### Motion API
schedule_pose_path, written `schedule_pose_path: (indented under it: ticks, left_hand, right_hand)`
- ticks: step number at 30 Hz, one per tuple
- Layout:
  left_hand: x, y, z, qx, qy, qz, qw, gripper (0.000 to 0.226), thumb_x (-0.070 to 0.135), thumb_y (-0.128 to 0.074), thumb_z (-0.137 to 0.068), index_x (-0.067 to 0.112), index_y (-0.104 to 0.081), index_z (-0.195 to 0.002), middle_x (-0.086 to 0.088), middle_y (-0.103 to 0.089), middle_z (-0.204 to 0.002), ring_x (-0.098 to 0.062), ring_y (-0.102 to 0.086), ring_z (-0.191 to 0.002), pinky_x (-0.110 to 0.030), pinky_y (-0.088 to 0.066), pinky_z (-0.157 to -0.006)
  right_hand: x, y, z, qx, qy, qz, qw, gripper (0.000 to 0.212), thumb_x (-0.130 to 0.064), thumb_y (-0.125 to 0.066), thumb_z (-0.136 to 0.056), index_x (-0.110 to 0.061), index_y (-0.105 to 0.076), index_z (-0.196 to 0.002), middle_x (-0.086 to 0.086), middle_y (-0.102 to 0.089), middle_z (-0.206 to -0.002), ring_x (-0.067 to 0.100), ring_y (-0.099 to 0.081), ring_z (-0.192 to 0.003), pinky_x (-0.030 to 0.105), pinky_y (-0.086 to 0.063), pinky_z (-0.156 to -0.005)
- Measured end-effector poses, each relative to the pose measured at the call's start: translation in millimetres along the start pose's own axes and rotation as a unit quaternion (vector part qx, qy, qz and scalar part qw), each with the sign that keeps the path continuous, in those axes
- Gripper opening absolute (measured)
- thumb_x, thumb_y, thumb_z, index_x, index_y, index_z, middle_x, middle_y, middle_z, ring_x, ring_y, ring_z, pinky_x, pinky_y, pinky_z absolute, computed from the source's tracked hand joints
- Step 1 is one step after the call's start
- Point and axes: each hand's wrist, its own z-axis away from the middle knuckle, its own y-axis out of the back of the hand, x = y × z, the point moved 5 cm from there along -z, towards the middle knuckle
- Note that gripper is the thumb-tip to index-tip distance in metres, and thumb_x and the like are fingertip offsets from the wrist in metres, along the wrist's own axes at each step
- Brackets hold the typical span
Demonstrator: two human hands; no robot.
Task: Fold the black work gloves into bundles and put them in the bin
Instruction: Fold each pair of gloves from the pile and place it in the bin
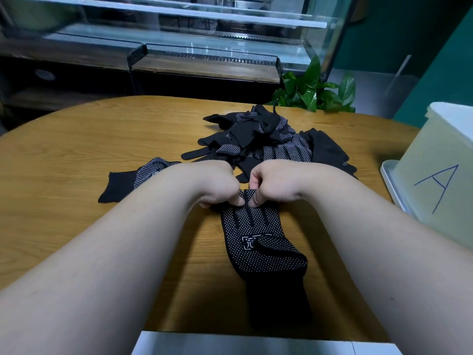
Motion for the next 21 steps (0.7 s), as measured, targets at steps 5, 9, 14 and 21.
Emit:
schedule_pose_path:
  ticks: [5, 9, 14, 21]
  left_hand:
    - [-1.4, -8.6, 3.6, 0.004, -0.068, 0.064, 0.996, 0.022, 0.015, -0.082, -0.079, 0.021, -0.061, -0.079, 0.007, -0.064, -0.074, -0.013, -0.057, -0.070, -0.033, -0.048, -0.079]
    - [-13.4, -8.9, 3.1, 0.014, -0.077, 0.154, 0.985, 0.024, 0.005, -0.082, -0.077, 0.019, -0.063, -0.078, 0.007, -0.062, -0.065, -0.015, -0.055, -0.067, -0.032, -0.044, -0.076]
    - [-20.8, -12.5, 7.9, 0.032, -0.064, 0.239, 0.968, 0.020, 0.004, -0.081, -0.077, 0.018, -0.068, -0.080, 0.006, -0.065, -0.062, -0.018, -0.056, -0.068, -0.035, -0.046, -0.073]
    - [-21.2, -16.6, 24.9, 0.096, -0.057, 0.318, 0.942, 0.016, 0.007, -0.082, -0.078, 0.015, -0.071, -0.085, 0.000, -0.073, -0.079, -0.015, -0.066, -0.074, -0.031, -0.053, -0.085]
  right_hand:
    - [0.4, 1.1, 4.5, 0.004, 0.043, 0.000, 0.999, 0.028, -0.033, -0.083, -0.078, -0.024, -0.057, -0.085, -0.009, -0.061, -0.079, 0.012, -0.055, -0.076, 0.029, -0.038, -0.061]
    - [5.2, 2.1, 10.4, 0.014, 0.063, -0.029, 0.997, 0.030, -0.029, -0.082, -0.080, -0.026, -0.054, -0.086, -0.011, -0.058, -0.077, 0.006, -0.050, -0.068, 0.027, -0.035, -0.058]
    - [10.9, -3.9, 8.4, 0.030, 0.053, -0.111, 0.992, 0.036, -0.023, -0.084, -0.077, -0.026, -0.064, -0.107, -0.007, -0.072, -0.088, 0.010, -0.065, -0.079, 0.033, -0.052, -0.083]
    - [10.8, 4.6, 24.1, 0.056, 0.074, -0.106, 0.990, 0.016, -0.023, -0.084, -0.078, -0.024, -0.068, -0.084, -0.005, -0.072, -0.084, 0.007, -0.060, -0.071, 0.027, -0.050, -0.071]
